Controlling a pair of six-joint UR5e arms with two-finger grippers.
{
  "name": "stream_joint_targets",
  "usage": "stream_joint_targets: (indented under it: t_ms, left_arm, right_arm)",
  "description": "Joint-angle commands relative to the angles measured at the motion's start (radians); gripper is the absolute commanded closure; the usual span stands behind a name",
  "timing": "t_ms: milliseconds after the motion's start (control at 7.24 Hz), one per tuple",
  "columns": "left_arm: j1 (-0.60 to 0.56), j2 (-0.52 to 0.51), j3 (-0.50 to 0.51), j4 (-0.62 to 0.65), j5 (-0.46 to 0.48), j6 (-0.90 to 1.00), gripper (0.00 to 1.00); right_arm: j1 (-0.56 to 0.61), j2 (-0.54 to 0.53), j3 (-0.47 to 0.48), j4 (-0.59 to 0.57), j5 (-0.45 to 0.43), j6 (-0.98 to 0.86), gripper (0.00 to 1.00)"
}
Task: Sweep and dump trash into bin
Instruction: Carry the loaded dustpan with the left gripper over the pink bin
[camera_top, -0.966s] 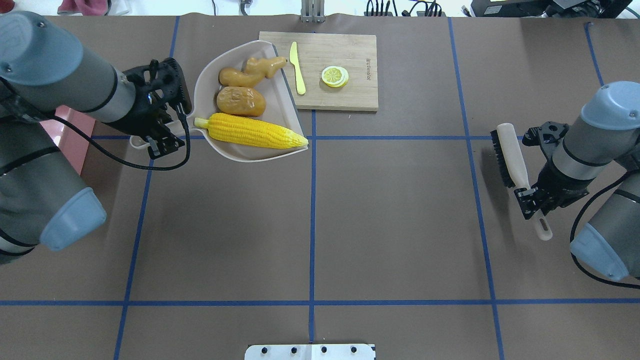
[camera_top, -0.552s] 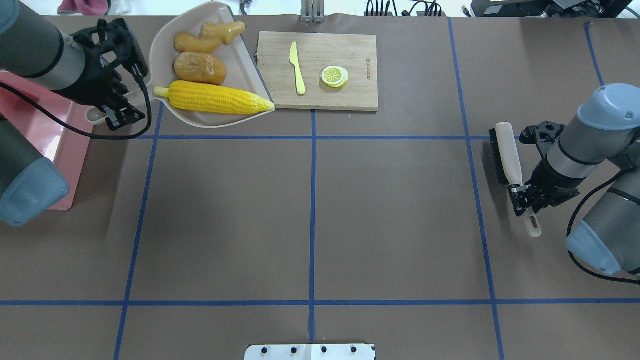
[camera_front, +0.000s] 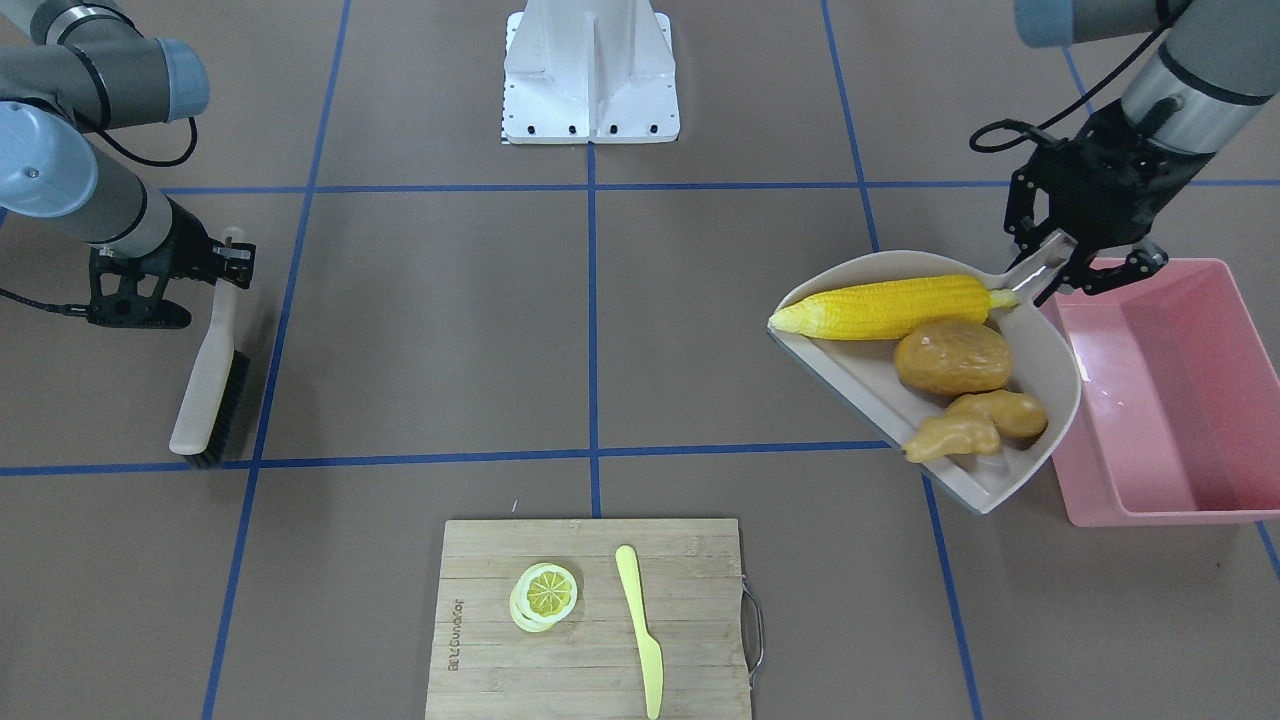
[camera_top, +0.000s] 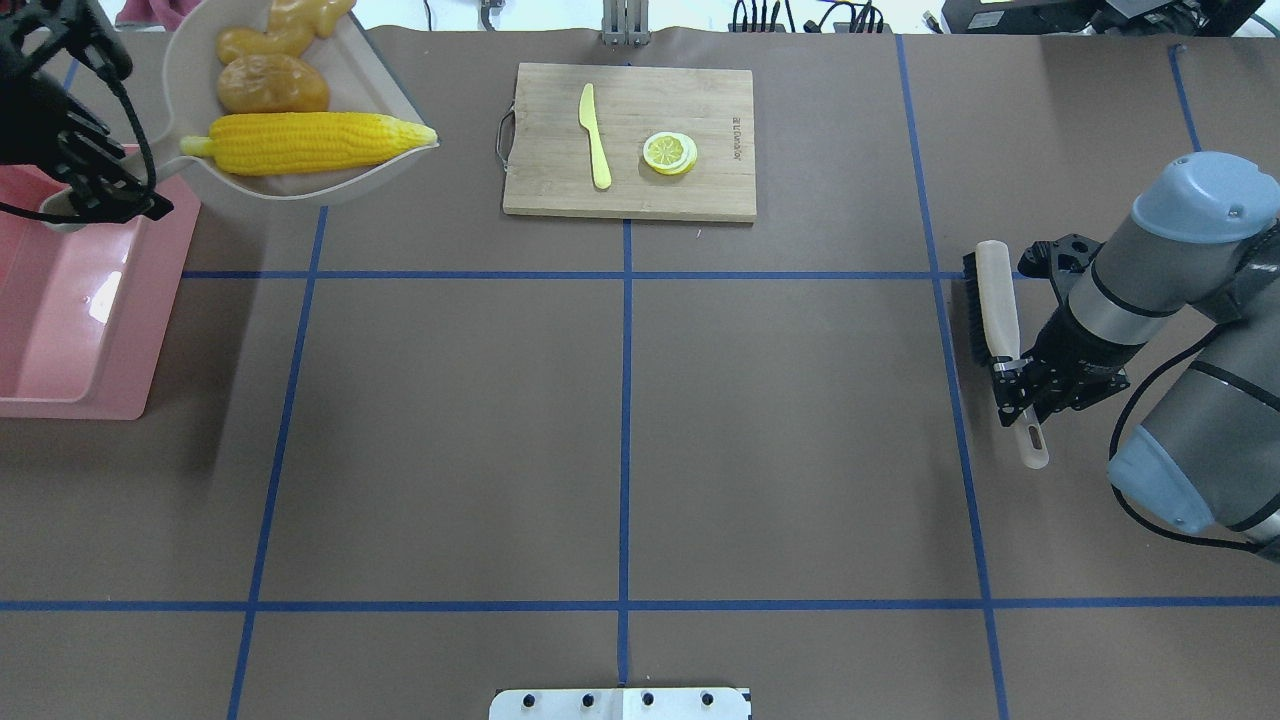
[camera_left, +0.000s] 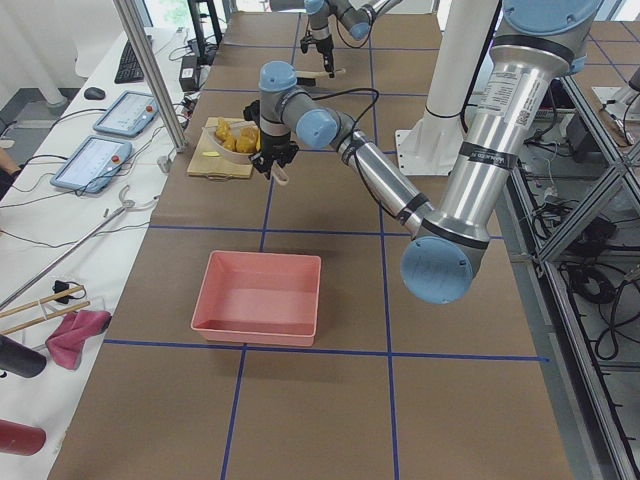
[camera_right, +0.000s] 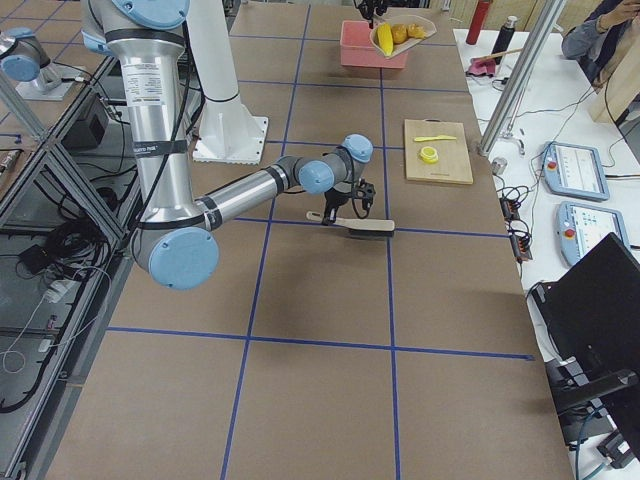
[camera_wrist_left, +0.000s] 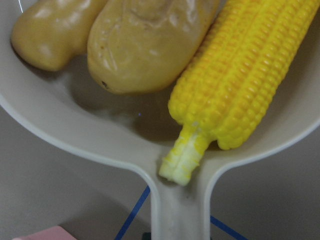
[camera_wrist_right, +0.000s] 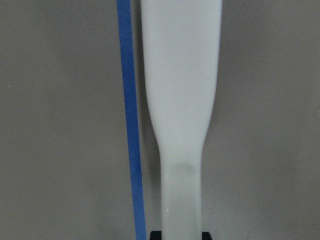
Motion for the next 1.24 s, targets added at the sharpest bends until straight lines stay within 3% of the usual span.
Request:
stream_joint_targets:
  t_ms: [0, 276, 690, 828, 966, 1104]
  left_arm:
    - [-0.094, 0.068, 0.003, 0.0, -0.127, 0.0, 1.0]
    - [-0.184, 0.162, 0.003, 0.0, -0.224, 0.006, 1.0]
    - [-0.289, 0.311, 0.003, 0.003, -0.229, 0.149, 1.0]
    - [-0.32, 0.343, 0.003, 0.005, -0.229, 0.217, 1.0]
    - [-0.356, 0.392, 0.007, 0.011, -0.232, 0.28, 1.0]
    - [-0.387, 0.429, 0.009, 0.011, -0.249, 0.355, 1.0]
  right_arm:
    - [0.005, 0.003, -0.018, -0.001, 0.037, -0.002, 1.0]
    - [0.016, 0.003, -0.018, -0.001, 0.054, -0.005, 1.0]
    - [0.023, 0.001, -0.021, -0.002, 0.073, 0.001, 1.0]
    - [0.023, 0.003, -0.036, -0.002, 0.088, 0.005, 0.86]
    - [0.026, 0.003, -0.042, -0.001, 0.094, 0.005, 0.5]
    - [0.028, 0.003, -0.041, -0.001, 0.094, 0.005, 0.35]
